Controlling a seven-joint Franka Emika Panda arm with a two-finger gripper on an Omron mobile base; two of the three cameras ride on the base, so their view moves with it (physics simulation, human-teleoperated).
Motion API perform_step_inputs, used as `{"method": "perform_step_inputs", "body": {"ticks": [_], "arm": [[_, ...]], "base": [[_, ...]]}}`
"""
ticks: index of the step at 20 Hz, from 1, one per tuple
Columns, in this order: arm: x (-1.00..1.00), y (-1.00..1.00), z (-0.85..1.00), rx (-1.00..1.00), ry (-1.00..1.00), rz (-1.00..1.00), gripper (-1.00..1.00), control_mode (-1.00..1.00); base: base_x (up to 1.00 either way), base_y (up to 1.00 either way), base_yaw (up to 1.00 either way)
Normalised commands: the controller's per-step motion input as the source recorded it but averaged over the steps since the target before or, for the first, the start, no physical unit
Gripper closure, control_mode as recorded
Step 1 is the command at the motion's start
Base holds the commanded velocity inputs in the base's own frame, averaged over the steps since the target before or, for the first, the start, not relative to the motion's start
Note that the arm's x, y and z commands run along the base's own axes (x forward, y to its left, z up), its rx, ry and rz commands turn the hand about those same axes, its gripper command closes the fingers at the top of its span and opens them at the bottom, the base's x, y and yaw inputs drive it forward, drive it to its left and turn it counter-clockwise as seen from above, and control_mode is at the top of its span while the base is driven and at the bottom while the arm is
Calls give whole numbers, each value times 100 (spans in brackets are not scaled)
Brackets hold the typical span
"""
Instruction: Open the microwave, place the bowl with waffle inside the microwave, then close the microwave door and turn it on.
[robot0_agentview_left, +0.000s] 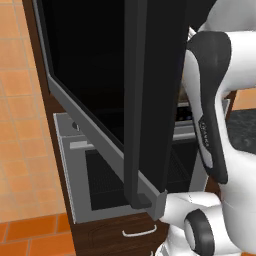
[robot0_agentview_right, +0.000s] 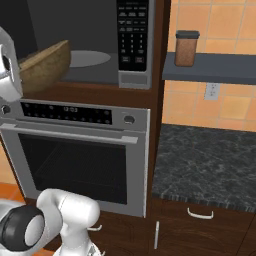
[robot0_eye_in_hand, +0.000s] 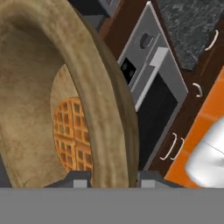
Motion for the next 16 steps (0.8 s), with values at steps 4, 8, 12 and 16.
{"method": "perform_step_inputs", "body": {"ticks": [4,8,12,16], "arm": [[99,28,-10,10,-27,-16,100,-100],[100,16,-14,11,-22,-10,100,-100],[100,0,-6,17,-8,0,100,-100],[100,0,31,18,12,0,100,-100]], "base": [[0,0,0],[0,0,0],[0,0,0],[0,0,0]]}}
